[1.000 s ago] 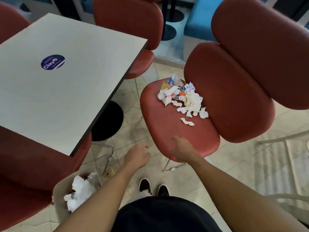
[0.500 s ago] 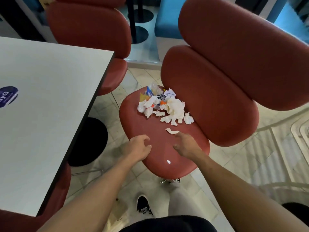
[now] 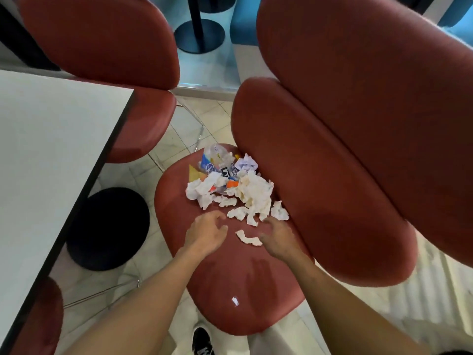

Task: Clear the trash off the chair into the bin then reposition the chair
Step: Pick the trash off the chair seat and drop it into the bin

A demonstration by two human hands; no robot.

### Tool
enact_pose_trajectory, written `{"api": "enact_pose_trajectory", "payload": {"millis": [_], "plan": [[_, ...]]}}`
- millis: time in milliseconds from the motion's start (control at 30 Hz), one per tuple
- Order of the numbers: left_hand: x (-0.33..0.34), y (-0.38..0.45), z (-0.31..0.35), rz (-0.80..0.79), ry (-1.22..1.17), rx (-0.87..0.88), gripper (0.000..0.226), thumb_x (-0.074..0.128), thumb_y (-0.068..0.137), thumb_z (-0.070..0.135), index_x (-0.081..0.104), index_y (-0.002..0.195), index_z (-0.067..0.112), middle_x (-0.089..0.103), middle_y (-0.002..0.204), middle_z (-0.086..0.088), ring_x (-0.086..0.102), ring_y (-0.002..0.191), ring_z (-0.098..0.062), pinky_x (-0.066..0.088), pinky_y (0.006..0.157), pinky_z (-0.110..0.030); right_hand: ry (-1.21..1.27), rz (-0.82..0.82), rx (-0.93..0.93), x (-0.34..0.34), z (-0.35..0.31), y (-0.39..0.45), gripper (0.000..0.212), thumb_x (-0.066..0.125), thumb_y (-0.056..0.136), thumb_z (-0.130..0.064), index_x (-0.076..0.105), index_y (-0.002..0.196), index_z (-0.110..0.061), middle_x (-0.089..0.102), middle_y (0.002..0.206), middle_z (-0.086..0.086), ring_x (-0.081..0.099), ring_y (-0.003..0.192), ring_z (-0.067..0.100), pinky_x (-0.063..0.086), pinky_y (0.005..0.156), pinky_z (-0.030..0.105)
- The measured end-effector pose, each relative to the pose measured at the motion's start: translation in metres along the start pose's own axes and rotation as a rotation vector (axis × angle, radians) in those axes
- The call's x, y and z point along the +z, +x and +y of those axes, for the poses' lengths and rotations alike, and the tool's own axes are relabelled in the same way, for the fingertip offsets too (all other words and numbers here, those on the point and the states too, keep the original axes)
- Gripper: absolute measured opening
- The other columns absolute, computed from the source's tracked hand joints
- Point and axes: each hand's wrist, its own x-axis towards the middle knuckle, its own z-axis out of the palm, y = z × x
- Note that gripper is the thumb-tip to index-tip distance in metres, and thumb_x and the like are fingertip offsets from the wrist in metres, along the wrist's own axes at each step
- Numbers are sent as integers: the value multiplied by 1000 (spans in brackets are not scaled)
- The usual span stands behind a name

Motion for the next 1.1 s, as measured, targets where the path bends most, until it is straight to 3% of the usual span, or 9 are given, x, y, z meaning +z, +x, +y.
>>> {"api": "enact_pose_trajectory", "payload": {"millis": [167, 300, 467, 600, 700, 800, 900, 1000, 1100], "plan": [[21, 61, 26, -22, 23, -4, 24, 59, 86, 27, 66, 109, 30, 66, 105, 6, 61, 103, -20, 49, 88, -34, 105, 1, 90, -5, 23, 57, 42, 60, 80, -27, 58, 122, -23, 62, 119, 7, 60, 106, 25, 51, 91, 37], [47, 110, 36, -40, 2, 23, 24, 59, 86, 21, 67, 108, 22, 68, 106, -5, 61, 102, -25, 50, 86, -37, 133, 23, 158, -6, 43, 98, 36, 56, 77, -26, 59, 113, -26, 67, 108, 3, 63, 100, 24, 51, 87, 34], [70, 149, 45, -8, 27, 71, 23, 60, 88, 17, 66, 110, 16, 64, 113, -10, 63, 93, -25, 50, 82, -33, 183, 20, 178, 3, 51, 128, 41, 61, 83, -25, 56, 124, -26, 64, 118, 2, 61, 106, 21, 49, 92, 33], [87, 168, 48, -24, 71, 58, 29, 57, 87, 13, 63, 115, 16, 48, 129, -11, 56, 109, -29, 48, 89, -38, 245, -3, 206, 14, 55, 154, 48, 60, 84, -17, 51, 131, -20, 60, 125, 3, 56, 115, 20, 41, 91, 25], [97, 179, 49, -20, 89, 41, 31, 54, 88, 8, 64, 116, 15, 47, 131, -13, 51, 117, -30, 45, 90, -35, 273, 4, 217, 21, 57, 167, 50, 59, 83, -15, 49, 131, -22, 61, 122, 0, 55, 116, 20, 38, 86, 22], [103, 189, 50, -12, 54, 11, 33, 50, 87, 2, 67, 112, 15, 54, 125, -14, 57, 107, -30, 47, 86, -34, 248, 38, 232, 26, 57, 179, 49, 57, 84, -15, 47, 132, -22, 62, 118, 1, 56, 112, 21, 35, 81, 22], [106, 195, 50, 20, -9, -39, 34, 45, 88, -2, 69, 106, 12, 62, 112, -16, 63, 86, -27, 52, 70, -31, 240, 63, 273, 28, 57, 189, 41, 54, 86, -17, 51, 127, -22, 64, 113, 3, 58, 109, 25, 38, 80, 26], [104, 190, 48, 44, -71, -47, 30, 45, 86, -3, 69, 99, 9, 64, 100, -13, 60, 71, -22, 48, 58, -28, 207, 100, 283, 27, 58, 189, 37, 53, 84, -16, 55, 121, -20, 67, 110, 4, 61, 105, 28, 45, 84, 30], [98, 173, 42, 77, -110, -44, 26, 47, 85, -2, 68, 96, 9, 66, 94, -11, 58, 68, -19, 44, 57, -26, 209, 128, 305, 19, 57, 176, 43, 54, 84, -15, 54, 127, -22, 67, 115, 4, 61, 107, 28, 48, 88, 32]]}}
